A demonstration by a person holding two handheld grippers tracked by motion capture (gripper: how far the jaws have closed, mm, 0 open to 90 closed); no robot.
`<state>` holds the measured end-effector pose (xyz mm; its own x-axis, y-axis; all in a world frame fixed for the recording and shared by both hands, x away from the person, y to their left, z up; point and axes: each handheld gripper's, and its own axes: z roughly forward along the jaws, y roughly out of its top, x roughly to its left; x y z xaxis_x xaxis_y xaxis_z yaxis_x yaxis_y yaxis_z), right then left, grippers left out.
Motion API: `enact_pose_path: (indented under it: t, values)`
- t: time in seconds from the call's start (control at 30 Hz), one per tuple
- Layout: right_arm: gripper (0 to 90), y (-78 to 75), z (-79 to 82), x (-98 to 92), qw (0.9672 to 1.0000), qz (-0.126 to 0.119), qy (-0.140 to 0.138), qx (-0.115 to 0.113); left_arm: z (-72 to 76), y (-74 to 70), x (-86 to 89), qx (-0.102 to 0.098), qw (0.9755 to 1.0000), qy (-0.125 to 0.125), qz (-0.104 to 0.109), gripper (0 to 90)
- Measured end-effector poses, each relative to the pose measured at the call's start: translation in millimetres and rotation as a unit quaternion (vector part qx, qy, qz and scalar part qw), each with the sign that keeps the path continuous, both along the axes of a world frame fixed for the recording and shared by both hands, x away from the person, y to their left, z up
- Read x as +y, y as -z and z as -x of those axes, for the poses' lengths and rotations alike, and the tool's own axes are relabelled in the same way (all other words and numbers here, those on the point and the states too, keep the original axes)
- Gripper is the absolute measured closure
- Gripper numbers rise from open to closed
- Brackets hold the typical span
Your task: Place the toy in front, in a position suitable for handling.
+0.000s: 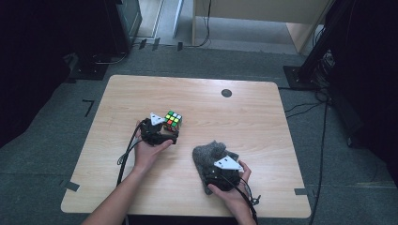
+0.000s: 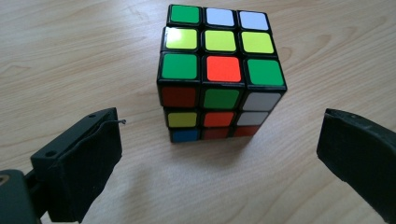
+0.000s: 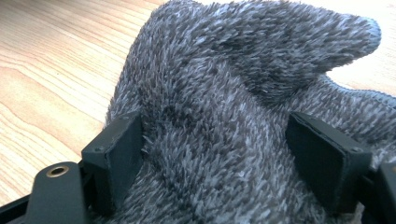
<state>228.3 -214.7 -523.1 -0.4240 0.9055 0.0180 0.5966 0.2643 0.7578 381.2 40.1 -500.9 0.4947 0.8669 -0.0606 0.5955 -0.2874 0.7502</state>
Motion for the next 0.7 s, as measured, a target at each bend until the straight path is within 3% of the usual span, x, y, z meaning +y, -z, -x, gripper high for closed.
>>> enact_pose_path:
  t: [0.33,0.4,0.57,0.7]
  values:
    - [20.2,0.0,0.1,0.3,1.0000,0.000,0.001,0.000,-15.7,14.5,-13.2,0.016,0.9988,-0.017,-0.043,7.7]
    - [20.3,0.0,0.1,0.3,1.0000,0.001,0.001,0.000,-16.3,13.1,-13.9,0.006,0.9988,-0.020,-0.045,14.2]
    - [20.2,0.1,0.0,0.4,1.0000,0.000,0.001,-0.001,-18.2,14.7,-16.5,0.012,0.9981,-0.019,-0.057,16.3]
    - [20.0,0.1,0.0,0.6,1.0000,0.001,0.001,-0.001,-17.0,13.7,-18.0,0.003,0.9982,-0.011,-0.059,25.6]
